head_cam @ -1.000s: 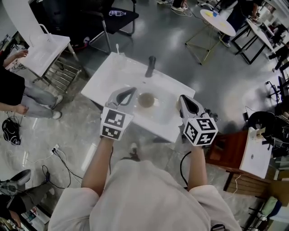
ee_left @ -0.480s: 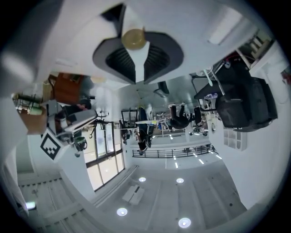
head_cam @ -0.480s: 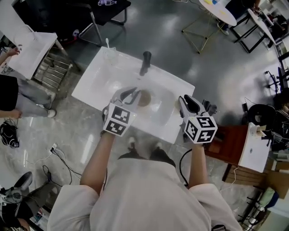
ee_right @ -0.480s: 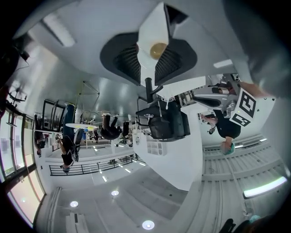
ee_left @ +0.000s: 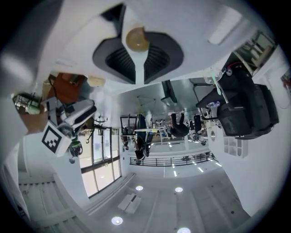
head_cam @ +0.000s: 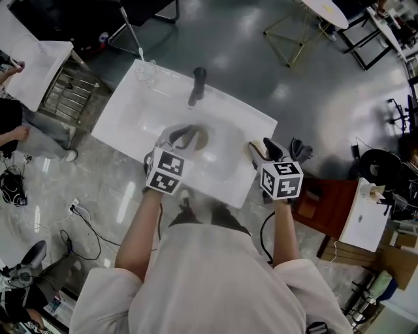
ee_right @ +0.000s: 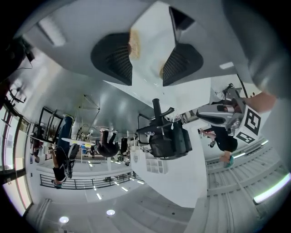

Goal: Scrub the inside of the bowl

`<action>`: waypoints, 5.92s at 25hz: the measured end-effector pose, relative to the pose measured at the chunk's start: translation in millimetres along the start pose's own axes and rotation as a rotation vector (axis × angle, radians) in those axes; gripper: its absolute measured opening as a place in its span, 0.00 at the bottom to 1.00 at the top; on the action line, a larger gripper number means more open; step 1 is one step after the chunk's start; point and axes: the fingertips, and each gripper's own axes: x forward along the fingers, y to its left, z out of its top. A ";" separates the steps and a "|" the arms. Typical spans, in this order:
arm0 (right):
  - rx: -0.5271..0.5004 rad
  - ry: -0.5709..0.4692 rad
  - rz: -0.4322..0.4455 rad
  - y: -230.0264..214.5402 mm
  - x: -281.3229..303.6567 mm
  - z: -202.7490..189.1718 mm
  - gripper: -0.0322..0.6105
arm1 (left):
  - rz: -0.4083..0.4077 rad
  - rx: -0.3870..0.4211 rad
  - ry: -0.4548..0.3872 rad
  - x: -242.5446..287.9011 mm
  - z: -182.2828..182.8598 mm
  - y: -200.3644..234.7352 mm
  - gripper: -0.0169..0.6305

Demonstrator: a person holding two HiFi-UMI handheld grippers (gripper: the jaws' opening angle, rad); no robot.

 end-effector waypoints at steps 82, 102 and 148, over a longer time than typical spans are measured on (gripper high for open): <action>0.159 0.168 0.169 -48.8 41.7 -80.0 0.45 | -0.261 0.132 0.776 199.7 -242.7 -52.0 0.19; 0.139 0.007 0.292 15.3 29.4 -19.0 0.46 | -0.433 -0.184 0.259 110.5 -110.2 -58.1 0.04; -0.261 -0.235 0.560 222.2 -34.5 82.6 0.45 | -0.941 -0.223 -0.709 -240.4 37.3 -48.8 0.04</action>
